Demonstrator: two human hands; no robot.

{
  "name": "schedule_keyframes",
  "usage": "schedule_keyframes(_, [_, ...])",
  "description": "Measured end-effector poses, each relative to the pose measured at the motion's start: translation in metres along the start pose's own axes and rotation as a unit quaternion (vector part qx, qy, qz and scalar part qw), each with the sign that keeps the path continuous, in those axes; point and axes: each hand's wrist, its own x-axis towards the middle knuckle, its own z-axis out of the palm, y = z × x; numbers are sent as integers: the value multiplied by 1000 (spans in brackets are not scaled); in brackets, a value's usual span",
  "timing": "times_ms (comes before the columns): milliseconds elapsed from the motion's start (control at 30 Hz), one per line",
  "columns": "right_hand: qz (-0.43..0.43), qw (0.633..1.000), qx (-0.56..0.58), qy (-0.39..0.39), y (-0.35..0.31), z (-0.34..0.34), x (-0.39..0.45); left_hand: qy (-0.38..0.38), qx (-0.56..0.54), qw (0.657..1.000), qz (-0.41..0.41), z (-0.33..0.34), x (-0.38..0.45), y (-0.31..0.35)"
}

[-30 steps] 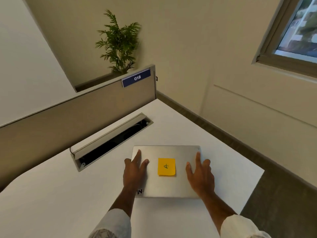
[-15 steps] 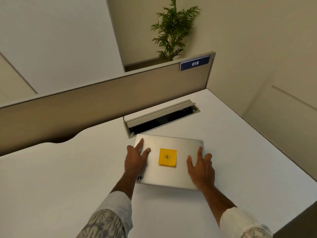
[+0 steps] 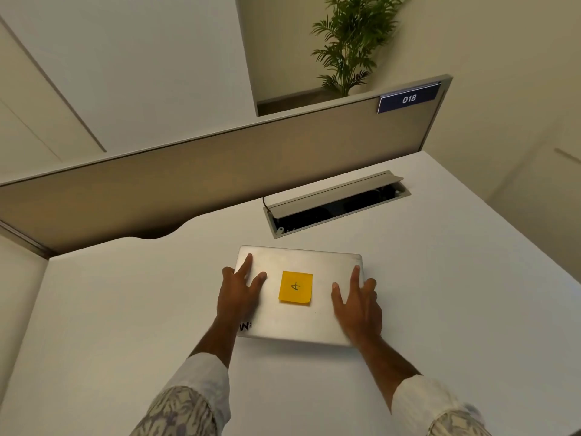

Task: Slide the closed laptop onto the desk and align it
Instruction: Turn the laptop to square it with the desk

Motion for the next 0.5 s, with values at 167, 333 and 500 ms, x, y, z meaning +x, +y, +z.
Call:
schedule_keyframes(167, [2,1000,-16,-13,-7,17,-5,-27,63,997,29,1,4,-24])
schedule_keyframes(333, [6,999,-25,-24,-9,29,-7,-45,103,993,48,5,12,-37])
schedule_keyframes(500, [7,999,-26,-28,-7,36,-4,-47,125,990,55,13,14,-46])
